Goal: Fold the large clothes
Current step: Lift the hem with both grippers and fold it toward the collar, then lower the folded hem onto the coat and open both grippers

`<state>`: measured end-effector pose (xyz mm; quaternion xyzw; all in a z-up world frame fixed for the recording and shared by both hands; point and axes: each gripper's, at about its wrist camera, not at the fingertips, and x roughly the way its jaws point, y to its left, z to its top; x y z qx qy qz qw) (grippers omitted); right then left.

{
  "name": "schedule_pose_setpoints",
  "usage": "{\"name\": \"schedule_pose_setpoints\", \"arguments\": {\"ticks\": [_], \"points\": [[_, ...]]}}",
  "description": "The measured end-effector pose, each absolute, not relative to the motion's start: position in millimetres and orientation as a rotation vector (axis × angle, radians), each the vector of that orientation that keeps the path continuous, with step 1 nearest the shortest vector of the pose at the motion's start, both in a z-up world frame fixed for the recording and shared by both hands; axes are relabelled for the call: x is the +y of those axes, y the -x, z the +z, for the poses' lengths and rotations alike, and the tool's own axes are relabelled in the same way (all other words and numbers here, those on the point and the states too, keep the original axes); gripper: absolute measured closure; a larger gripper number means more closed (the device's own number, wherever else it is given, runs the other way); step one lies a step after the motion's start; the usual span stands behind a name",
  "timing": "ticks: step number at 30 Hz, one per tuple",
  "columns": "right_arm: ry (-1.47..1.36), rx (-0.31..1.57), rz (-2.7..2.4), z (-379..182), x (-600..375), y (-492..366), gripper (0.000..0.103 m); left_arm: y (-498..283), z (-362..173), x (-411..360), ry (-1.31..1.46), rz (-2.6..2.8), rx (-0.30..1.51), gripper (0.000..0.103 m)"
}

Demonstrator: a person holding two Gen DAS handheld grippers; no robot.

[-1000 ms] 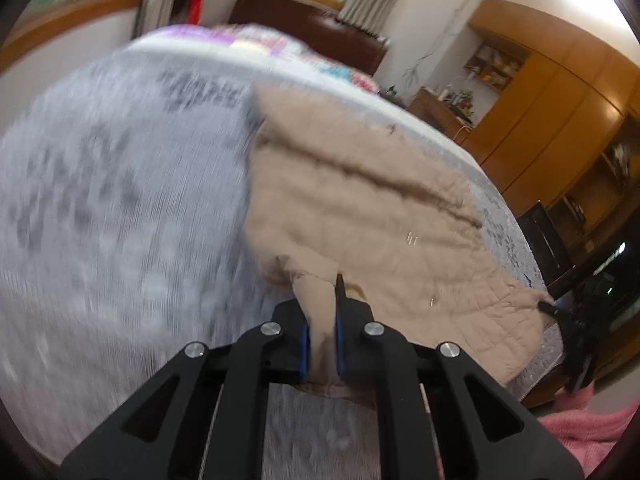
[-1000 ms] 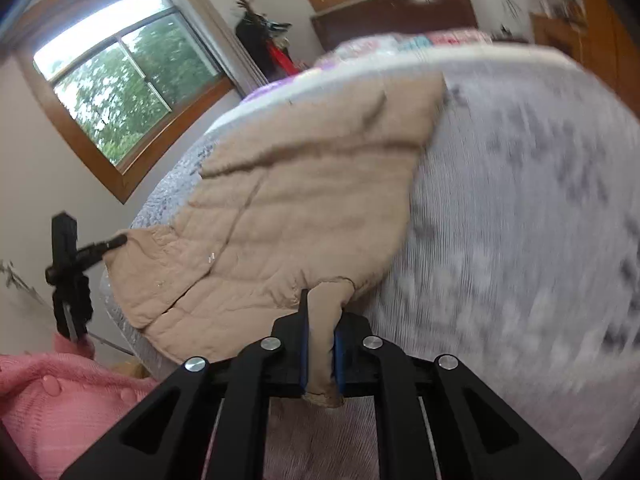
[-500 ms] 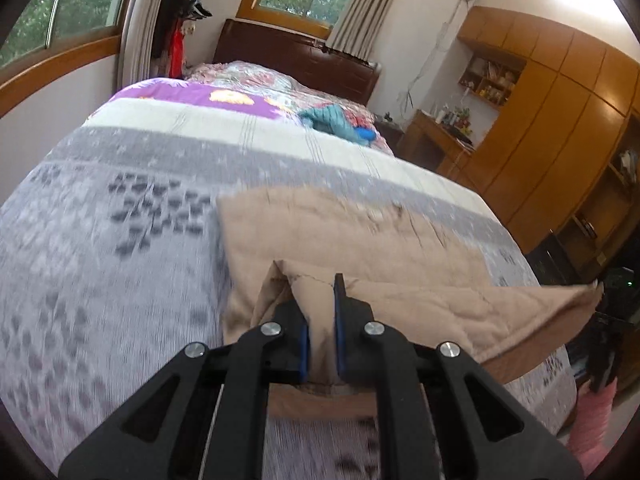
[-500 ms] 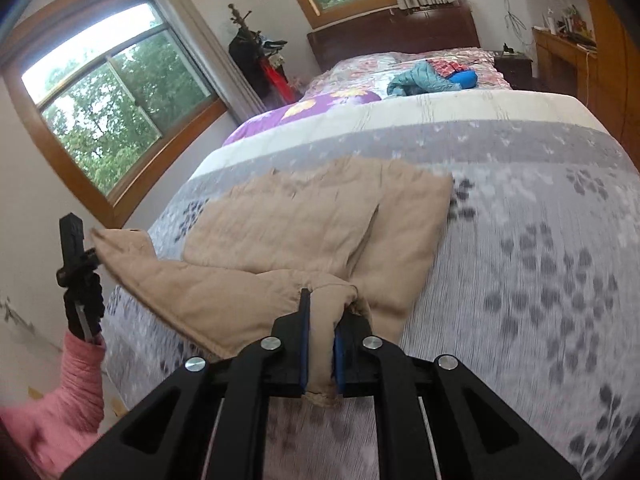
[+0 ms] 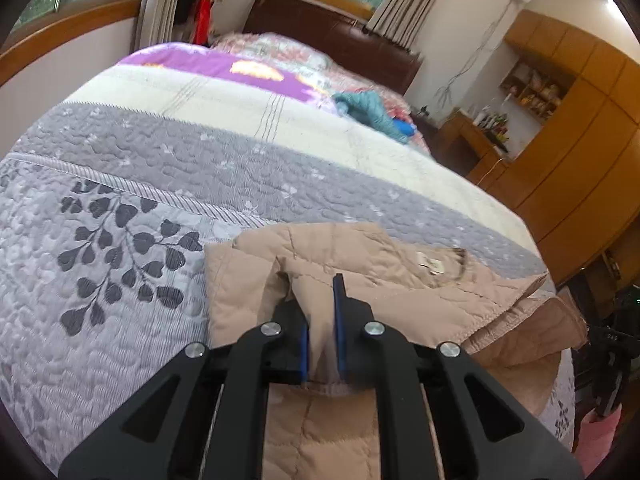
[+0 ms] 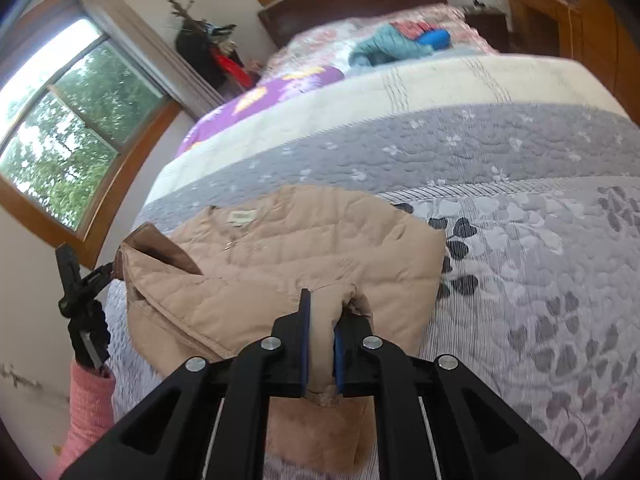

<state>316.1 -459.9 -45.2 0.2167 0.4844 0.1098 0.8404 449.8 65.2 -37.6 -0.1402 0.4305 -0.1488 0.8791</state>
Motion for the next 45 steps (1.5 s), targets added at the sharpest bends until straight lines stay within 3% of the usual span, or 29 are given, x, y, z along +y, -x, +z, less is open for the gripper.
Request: {"name": "schedule_pose_setpoints", "arguments": {"ticks": [11,19,21,25,29,32,42,45], "points": [[-0.584,1.141,0.207,-96,-485,-376,0.093,-507,-86,63,0.345,-0.276,1.026,0.091],[-0.834,1.094,0.343,-91,-518,-367,0.081,-518,-86,94,0.581,-0.4,1.091,0.082],[-0.91,1.081,0.382,-90,-525,-363,0.074,-515,-82,104,0.637,-0.445,1.086,0.082],[-0.925,1.004,0.375,-75,-536,-350,0.041,-507,-77,114,0.658,-0.472,1.097,0.079],[-0.856,0.994,0.368,-67,-530,-336,0.041,-501,-71,124,0.717,-0.521,1.073,0.068],[-0.711,1.052,0.316,-69,-508,-324,0.042,-496,-60,141,0.755,-0.487,1.018,0.068],[-0.485,1.121,0.307,-98,-456,-266,0.044,-419,-73,110,0.365,-0.398,1.064,0.065],[-0.454,1.145,0.291,-111,-445,-259,0.052,-398,-80,95,0.295,-0.409,1.044,0.062]]}}
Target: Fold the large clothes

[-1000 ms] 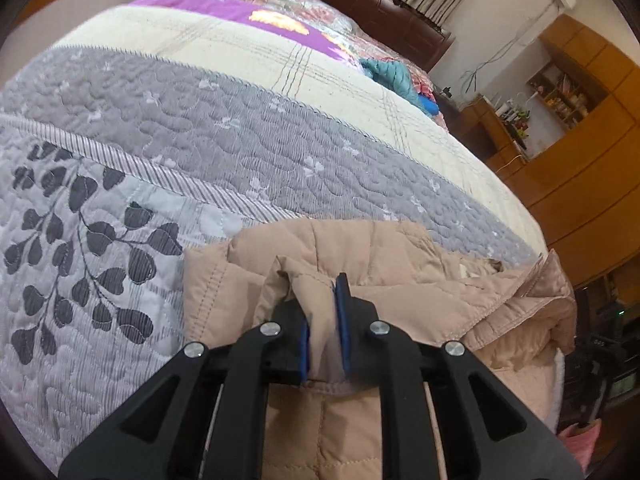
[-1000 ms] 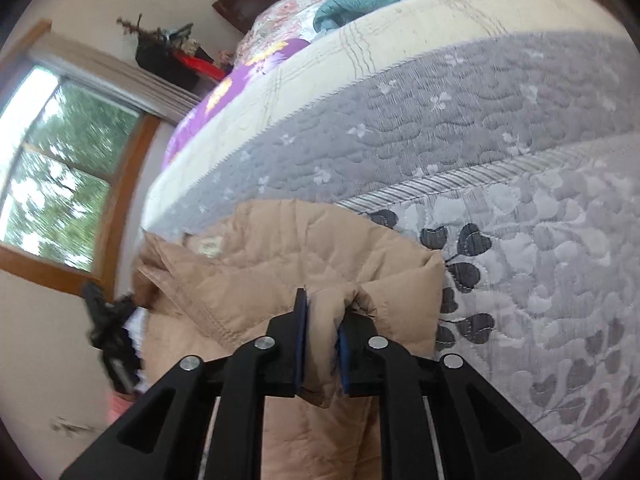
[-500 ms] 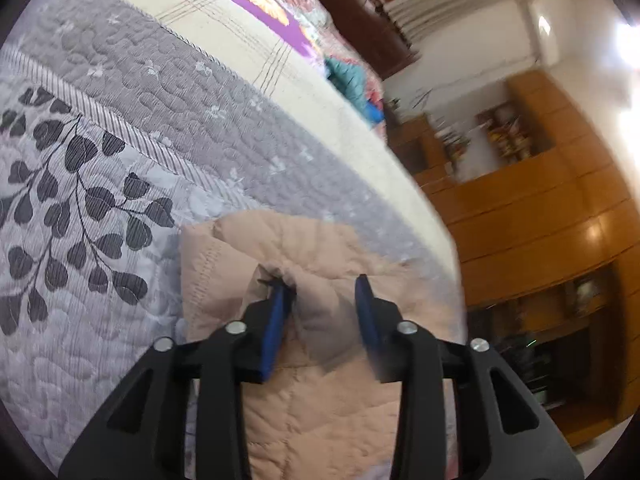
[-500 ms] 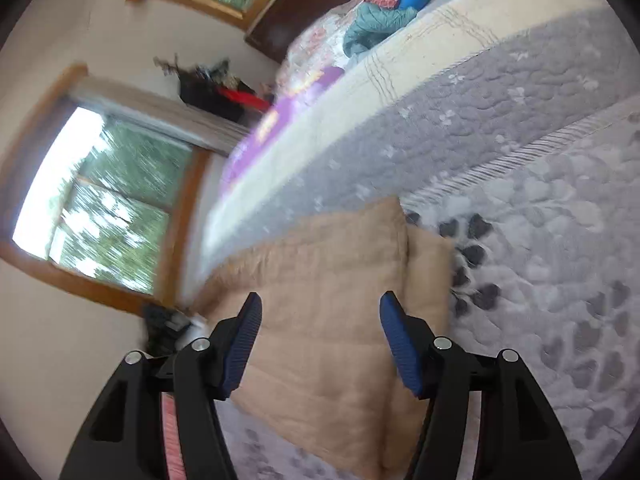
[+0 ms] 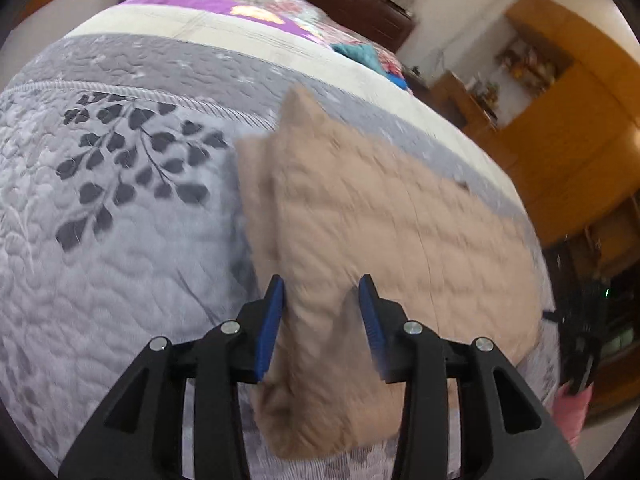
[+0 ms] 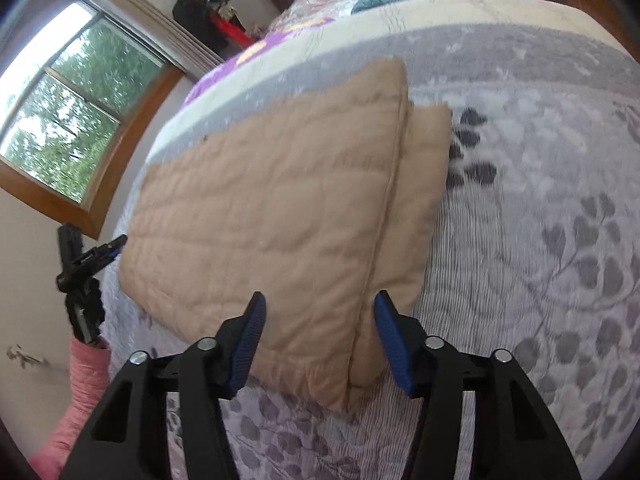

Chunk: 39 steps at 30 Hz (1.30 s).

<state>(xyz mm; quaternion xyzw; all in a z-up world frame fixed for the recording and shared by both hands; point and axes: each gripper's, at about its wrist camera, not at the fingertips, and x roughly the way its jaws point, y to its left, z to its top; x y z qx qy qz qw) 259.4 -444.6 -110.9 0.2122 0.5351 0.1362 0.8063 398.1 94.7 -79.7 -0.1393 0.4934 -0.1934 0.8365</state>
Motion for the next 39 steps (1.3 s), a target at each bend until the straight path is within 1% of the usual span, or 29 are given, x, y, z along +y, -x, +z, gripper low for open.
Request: {"name": "schedule_pose_setpoints", "arguments": {"ticks": [1,2,3,4,5,6,8,11,14,18,19,20,21,22,23,25,26,27,28,30,32,33,36,39], "points": [[-0.452,1.149,0.28,-114,-443,-259,0.057,-393,-81,90,0.263,-0.391,1.031,0.063],[-0.449,1.147,0.273,-116,-442,-259,0.065,-389,-81,85,0.223,-0.367,1.018,0.063],[-0.44,1.139,0.264,-117,-440,-258,0.07,-387,-82,81,0.195,-0.347,1.012,0.063],[-0.43,1.134,0.254,-116,-439,-258,0.078,-385,-83,78,0.168,-0.325,1.009,0.064],[-0.418,1.129,0.236,-116,-437,-258,0.084,-383,-83,77,0.154,-0.315,1.007,0.064],[-0.413,1.129,0.223,-118,-436,-259,0.087,-383,-85,75,0.132,-0.303,1.007,0.065],[-0.407,1.14,0.209,-126,-435,-261,0.089,-383,-87,72,0.109,-0.29,1.017,0.065],[-0.409,1.163,0.203,-139,-431,-255,0.089,-383,-99,74,0.102,-0.289,1.033,0.065],[-0.403,1.161,0.191,-140,-426,-253,0.09,-383,-108,75,0.112,-0.291,1.034,0.064],[-0.378,1.157,0.174,-133,-419,-253,0.089,-387,-106,78,0.122,-0.282,1.039,0.062],[-0.372,1.149,0.177,-130,-417,-252,0.086,-386,-103,79,0.122,-0.281,1.039,0.062],[-0.371,1.129,0.179,-123,-418,-250,0.08,-385,-99,81,0.126,-0.286,1.038,0.062],[-0.373,1.112,0.187,-116,-420,-248,0.075,-383,-93,84,0.139,-0.295,1.035,0.056],[-0.382,1.092,0.2,-111,-421,-244,0.062,-380,-89,85,0.151,-0.301,1.031,0.053],[-0.392,1.074,0.202,-108,-426,-241,0.051,-381,-85,89,0.169,-0.314,1.02,0.047],[-0.411,1.03,0.19,-98,-436,-239,0.046,-384,-77,99,0.191,-0.317,0.998,0.043],[-0.425,1.018,0.177,-97,-443,-239,0.041,-387,-75,102,0.194,-0.304,0.989,0.041],[-0.447,1.012,0.168,-96,-449,-242,0.037,-390,-73,104,0.202,-0.299,0.987,0.037],[-0.48,1.011,0.176,-97,-456,-247,0.032,-395,-73,108,0.22,-0.3,0.989,0.034],[-0.541,1.023,0.206,-104,-466,-257,0.031,-407,-75,116,0.261,-0.298,0.999,0.033],[-0.587,1.043,0.216,-113,-472,-268,0.026,-417,-79,122,0.305,-0.282,1.001,0.033],[-0.604,1.057,0.234,-118,-473,-273,0.025,-423,-83,126,0.344,-0.3,1.006,0.033],[-0.632,1.085,0.233,-133,-475,-287,0.025,-435,-94,129,0.421,-0.36,1.029,0.033],[-0.672,1.104,0.258,-146,-475,-297,0.025,-442,-104,127,0.428,-0.354,1.048,0.032]]}}
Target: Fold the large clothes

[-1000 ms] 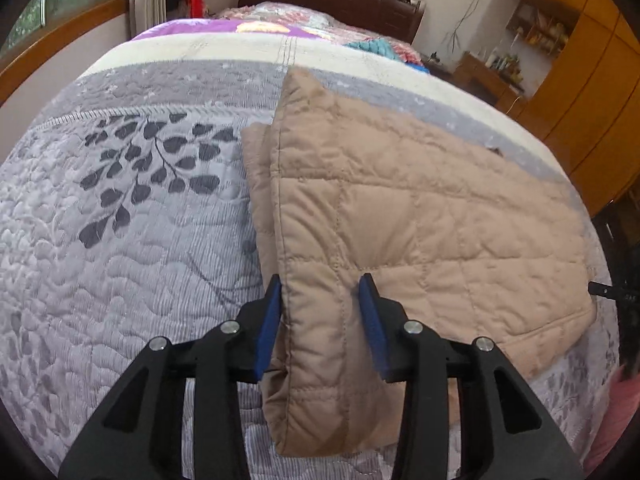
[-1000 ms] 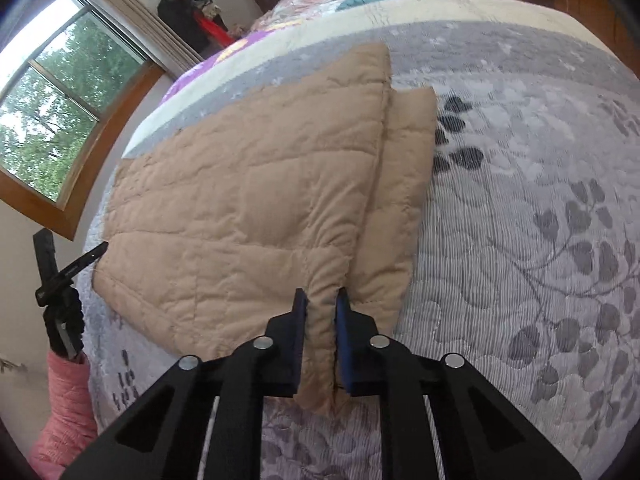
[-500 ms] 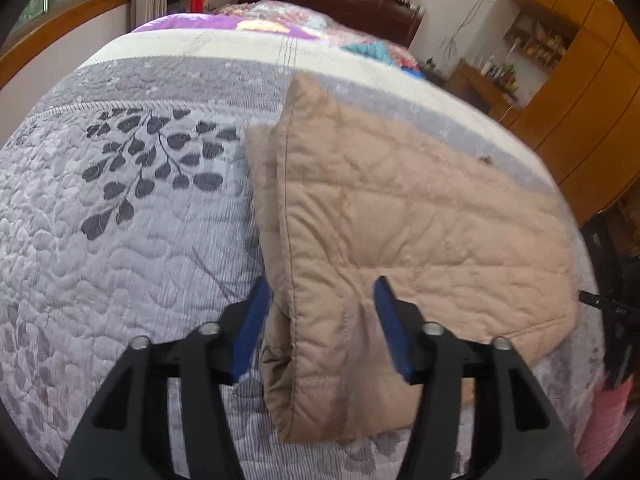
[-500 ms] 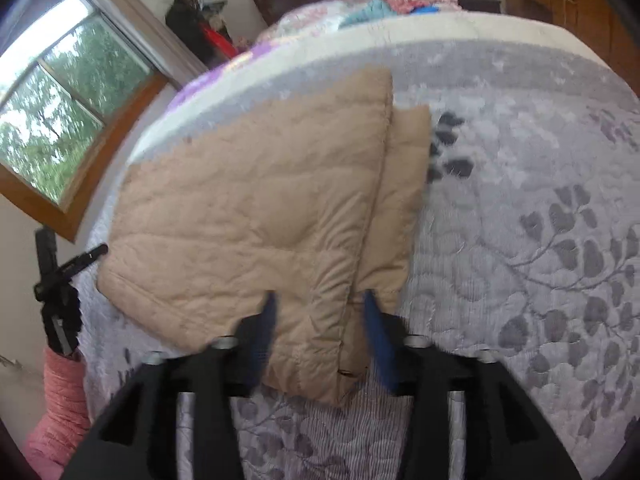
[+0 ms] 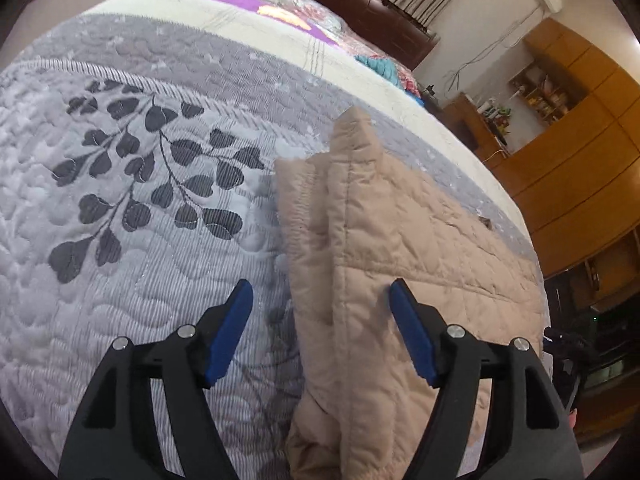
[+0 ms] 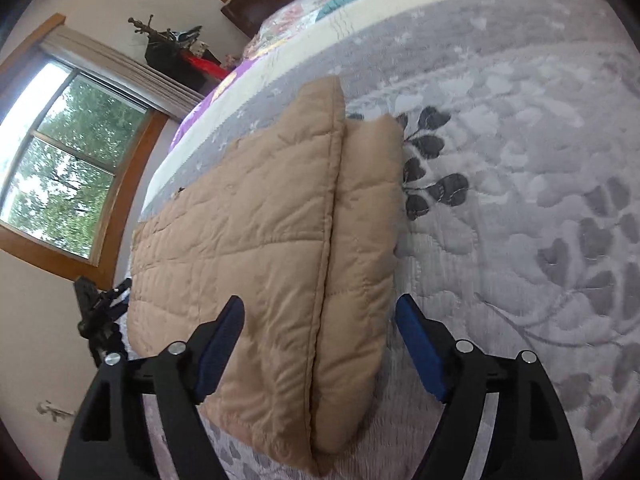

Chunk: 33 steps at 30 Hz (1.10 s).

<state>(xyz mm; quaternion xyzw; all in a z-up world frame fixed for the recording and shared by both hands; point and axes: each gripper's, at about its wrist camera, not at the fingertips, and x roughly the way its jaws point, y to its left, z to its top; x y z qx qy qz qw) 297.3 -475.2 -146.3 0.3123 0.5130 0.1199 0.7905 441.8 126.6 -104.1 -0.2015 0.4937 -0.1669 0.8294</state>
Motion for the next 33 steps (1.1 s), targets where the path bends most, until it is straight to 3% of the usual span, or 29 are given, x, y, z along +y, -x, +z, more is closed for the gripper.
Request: {"name": "schedule_pose_setpoints", "arguments": {"ticks": [12,14,16,19,21,25,33], "points": [[-0.667,1.127,0.286,-160,-455,-313,0.024,-470,-125,87,0.425,-0.437,1.082,0.025],[-0.657,1.123,0.293,-160,-449,-315,0.035,-467,-125,83,0.429,-0.451,1.086,0.036],[-0.644,1.122,0.298,-158,-442,-320,0.046,-465,-128,79,0.503,-0.482,1.104,0.058],[-0.646,1.119,0.325,-155,-433,-321,0.071,-462,-127,71,0.524,-0.471,1.095,0.078],[-0.621,1.1,0.328,-143,-428,-317,0.08,-456,-121,62,0.491,-0.448,1.078,0.085],[-0.572,1.048,0.328,-117,-419,-305,0.086,-441,-92,46,0.421,-0.421,1.004,0.091],[-0.51,0.954,0.398,-51,-402,-245,0.087,-381,-25,37,0.387,-0.494,0.898,0.092]]}}
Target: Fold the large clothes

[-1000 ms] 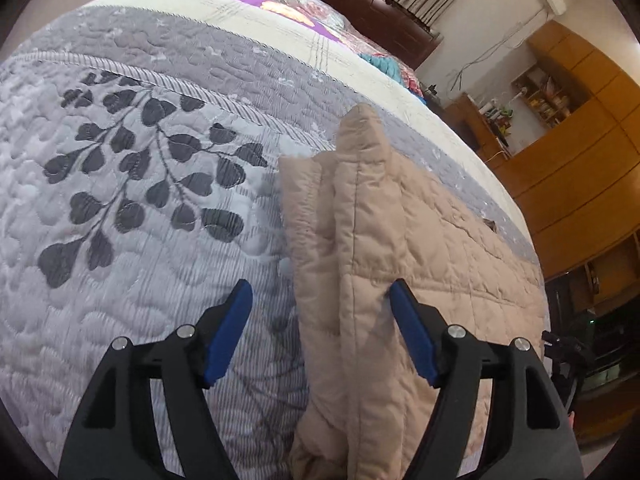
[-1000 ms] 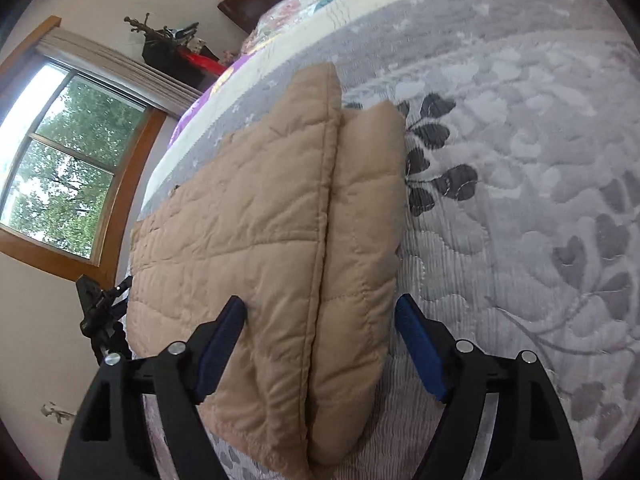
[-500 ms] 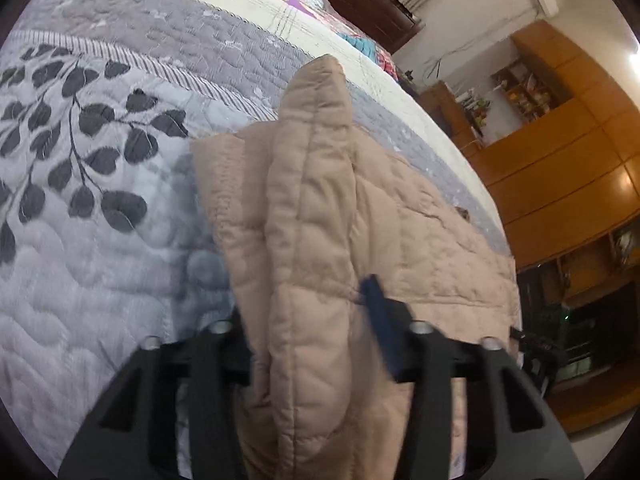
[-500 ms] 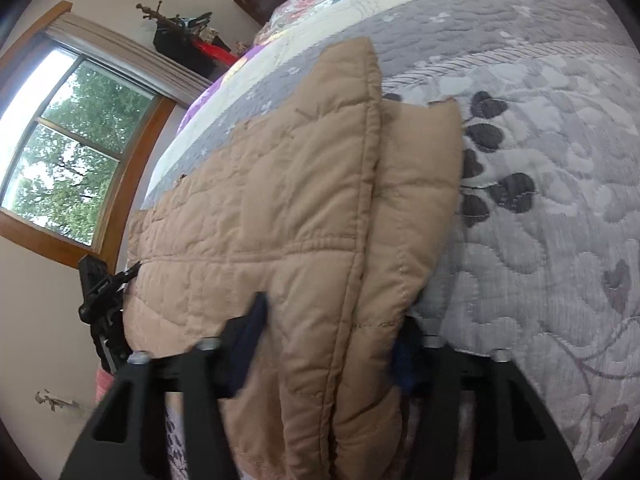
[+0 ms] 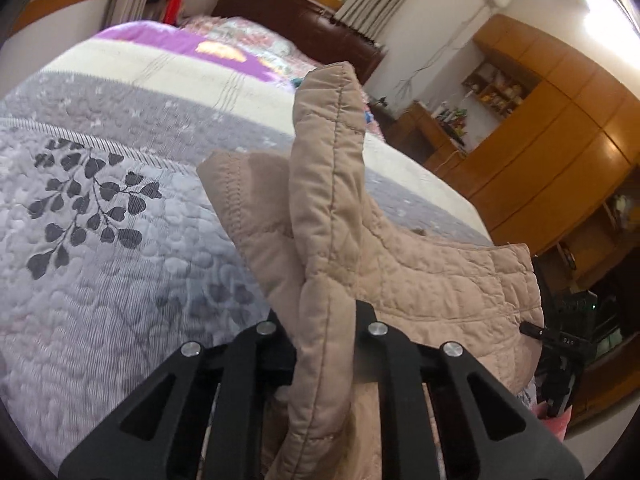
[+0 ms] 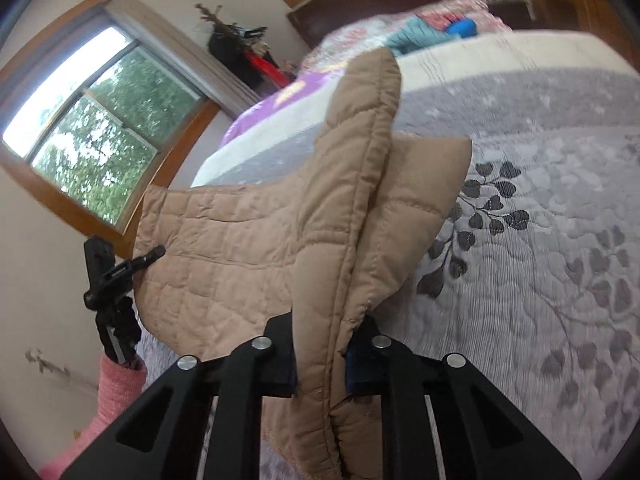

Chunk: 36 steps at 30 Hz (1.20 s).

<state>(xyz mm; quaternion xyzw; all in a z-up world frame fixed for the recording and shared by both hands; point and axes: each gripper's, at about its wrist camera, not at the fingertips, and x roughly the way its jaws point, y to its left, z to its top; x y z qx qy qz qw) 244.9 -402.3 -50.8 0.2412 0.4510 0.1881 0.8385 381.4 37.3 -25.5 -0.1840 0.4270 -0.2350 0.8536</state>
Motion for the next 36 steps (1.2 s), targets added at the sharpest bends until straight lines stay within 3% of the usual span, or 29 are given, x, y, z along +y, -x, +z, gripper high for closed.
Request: {"name": "schedule_pose_setpoints", "arguments": {"ticks": [6,11,18,26,30,33,36], "points": [[-0.426,0.903,0.431,-17,-388,-180,0.087,-311,7,65,0.361,-0.521,0.84,0.092],[-0.399,0.893,0.453,-20,-382,-140,0.087,-262,13,84,0.32,-0.521,0.804,0.091],[-0.455,1.043,0.414,-95,-379,-135,0.087,-231,-59,96,0.288,-0.429,0.911,0.09],[-0.631,1.103,0.401,-164,-400,-144,0.076,-236,-128,99,0.22,-0.351,0.956,0.074],[-0.636,1.09,0.4,-166,-402,-143,0.074,-231,-124,97,0.2,-0.329,0.952,0.072],[-0.585,1.084,0.35,-155,-405,-131,0.062,-232,-113,107,0.252,-0.309,0.974,0.066],[-0.464,1.052,0.272,-130,-404,-113,0.06,-225,-95,126,0.338,-0.285,0.964,0.066]]}}
